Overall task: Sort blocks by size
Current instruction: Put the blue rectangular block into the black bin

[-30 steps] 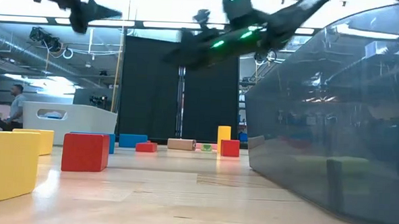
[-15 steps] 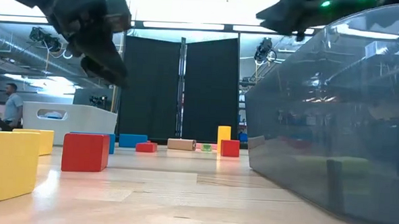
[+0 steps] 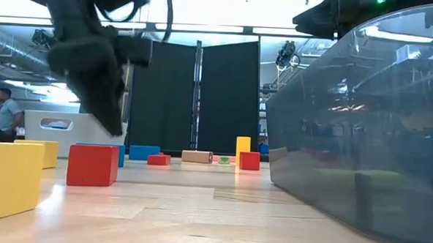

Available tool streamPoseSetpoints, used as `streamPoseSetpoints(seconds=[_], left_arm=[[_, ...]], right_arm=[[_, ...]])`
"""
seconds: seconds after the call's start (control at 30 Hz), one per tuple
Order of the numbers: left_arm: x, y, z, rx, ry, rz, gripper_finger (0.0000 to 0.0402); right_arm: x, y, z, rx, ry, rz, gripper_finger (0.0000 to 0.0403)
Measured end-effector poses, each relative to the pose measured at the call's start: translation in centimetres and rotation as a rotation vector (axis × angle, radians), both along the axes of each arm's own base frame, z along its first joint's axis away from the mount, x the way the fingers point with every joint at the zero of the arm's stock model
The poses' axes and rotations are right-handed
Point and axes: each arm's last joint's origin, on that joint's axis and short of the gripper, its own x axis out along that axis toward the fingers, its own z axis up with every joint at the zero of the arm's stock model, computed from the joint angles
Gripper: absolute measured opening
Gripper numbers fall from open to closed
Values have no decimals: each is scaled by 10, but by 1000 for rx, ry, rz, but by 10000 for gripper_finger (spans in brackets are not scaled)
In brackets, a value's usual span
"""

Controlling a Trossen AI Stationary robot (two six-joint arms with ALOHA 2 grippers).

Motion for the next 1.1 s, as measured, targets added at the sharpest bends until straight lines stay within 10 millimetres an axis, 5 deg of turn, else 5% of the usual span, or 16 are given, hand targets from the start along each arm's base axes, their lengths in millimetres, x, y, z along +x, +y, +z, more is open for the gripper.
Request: streamPoseSetpoints(seconds=[0.3, 0.43, 0.57, 0.67, 0.77, 1.1], left_arm=[[6, -2, -30, 17, 120, 20, 239], [9, -3, -36, 14, 135, 18, 175], [9, -4, -34, -7, 124, 6, 59], [11, -4, -29, 3, 115, -16, 60], [24, -4, -14, 64, 65, -53, 60], [108, -4, 80, 123, -429, -212, 60]], right_arm=[[1, 0, 0, -1, -2, -1, 229], [1, 0, 0, -1, 0, -2, 229], [1, 0, 1, -11, -6, -1, 228], [1, 0, 1, -21, -8, 0, 223], [0, 0, 3, -20, -21, 0, 216], [1, 15, 16, -30, -45, 76, 197]])
